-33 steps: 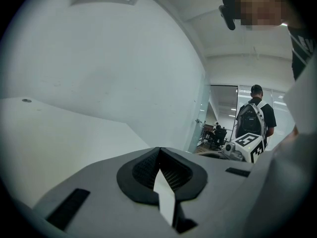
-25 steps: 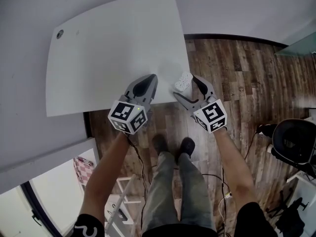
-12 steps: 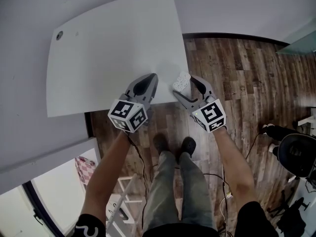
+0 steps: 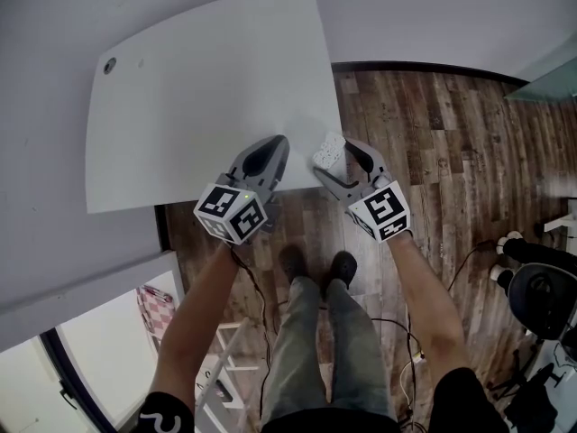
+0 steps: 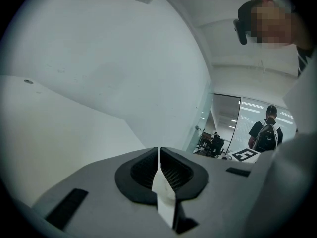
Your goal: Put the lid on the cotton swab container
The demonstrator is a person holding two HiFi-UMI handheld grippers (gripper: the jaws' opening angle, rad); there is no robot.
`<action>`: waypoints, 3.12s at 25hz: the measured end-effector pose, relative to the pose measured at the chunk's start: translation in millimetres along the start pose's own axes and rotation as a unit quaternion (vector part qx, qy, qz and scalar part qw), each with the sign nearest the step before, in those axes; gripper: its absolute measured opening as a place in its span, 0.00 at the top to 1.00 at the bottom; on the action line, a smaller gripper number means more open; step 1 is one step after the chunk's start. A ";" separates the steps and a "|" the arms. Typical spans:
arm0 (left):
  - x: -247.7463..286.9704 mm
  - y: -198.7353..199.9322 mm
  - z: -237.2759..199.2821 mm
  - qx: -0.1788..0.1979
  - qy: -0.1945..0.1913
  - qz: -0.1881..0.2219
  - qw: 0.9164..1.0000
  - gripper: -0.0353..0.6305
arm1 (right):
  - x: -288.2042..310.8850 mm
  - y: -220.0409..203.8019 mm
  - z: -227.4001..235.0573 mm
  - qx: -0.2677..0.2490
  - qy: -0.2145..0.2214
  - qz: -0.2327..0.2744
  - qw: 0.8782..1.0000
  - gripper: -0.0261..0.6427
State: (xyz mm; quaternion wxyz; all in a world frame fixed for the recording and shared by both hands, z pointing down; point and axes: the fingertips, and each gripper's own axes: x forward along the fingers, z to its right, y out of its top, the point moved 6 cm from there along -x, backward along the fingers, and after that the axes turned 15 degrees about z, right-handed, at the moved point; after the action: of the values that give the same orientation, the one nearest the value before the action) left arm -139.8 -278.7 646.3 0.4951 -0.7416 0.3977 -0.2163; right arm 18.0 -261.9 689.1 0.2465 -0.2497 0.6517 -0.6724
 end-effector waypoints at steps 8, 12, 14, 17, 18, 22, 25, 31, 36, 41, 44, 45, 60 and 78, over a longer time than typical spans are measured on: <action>0.4 0.7 6.6 -0.024 -0.019 0.003 1.000 0.76 | 0.3 -1.2 1.0 0.001 0.000 0.000 1.000 0.45; -0.3 -0.2 10.3 -0.037 -0.028 0.006 0.999 0.72 | -0.3 -2.4 0.9 0.002 -0.001 0.000 1.000 0.45; 0.9 0.7 11.8 -0.043 -0.032 0.007 0.999 0.71 | -0.3 -2.1 0.8 0.002 -0.002 -0.001 1.000 0.45; 1.7 1.6 15.0 -0.050 -0.040 0.006 0.998 0.70 | 0.5 -1.8 0.2 0.001 -0.004 -0.001 1.000 0.45; 1.8 1.0 17.0 -0.051 -0.043 0.006 0.998 0.70 | 0.5 -2.0 0.1 0.001 -0.004 -0.001 1.000 0.45; 4.0 -1.6 26.3 -0.051 -0.059 -0.001 0.997 0.70 | 0.7 -2.3 0.3 0.002 -0.004 -0.003 1.000 0.45; 6.5 -4.7 34.3 -0.045 -0.072 -0.010 0.996 0.70 | 0.8 -2.2 0.7 0.001 -0.004 -0.003 1.000 0.45; 9.0 -11.0 47.1 -0.029 -0.094 -0.031 0.995 0.74 | 0.8 -1.9 0.1 0.001 -0.005 -0.004 1.000 0.45; 13.7 -12.1 56.1 -0.014 -0.102 -0.040 0.994 0.76 | -1.3 -1.4 2.0 0.002 -0.004 -0.003 1.000 0.45; 17.1 -9.6 60.1 -0.003 -0.112 -0.044 0.993 0.80 | -0.3 -2.8 0.7 0.001 -0.003 -0.003 1.000 0.45; 20.7 -7.0 60.7 0.003 -0.110 -0.046 0.993 0.82 | 0.0 -1.9 0.1 0.000 -0.002 -0.004 1.000 0.45; 21.9 -6.5 60.5 0.005 -0.110 -0.047 0.993 0.83 | 0.3 -1.8 0.0 0.000 -0.001 -0.004 1.000 0.45; 28.1 -21.7 66.7 0.017 -0.109 -0.073 0.991 0.91 | -1.0 -4.4 1.0 -0.007 0.005 -0.008 1.000 0.45; 34.1 -24.2 72.9 0.083 -0.098 -0.084 0.988 0.91 | 0.5 -7.0 -1.7 -0.013 0.007 -0.014 1.000 0.45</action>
State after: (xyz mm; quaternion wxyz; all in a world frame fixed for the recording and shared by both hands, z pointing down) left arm -58.5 -260.4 635.5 0.5716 -0.7461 0.2646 -0.2159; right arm 16.4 -260.8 696.0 0.2293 -0.2572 0.6589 -0.6687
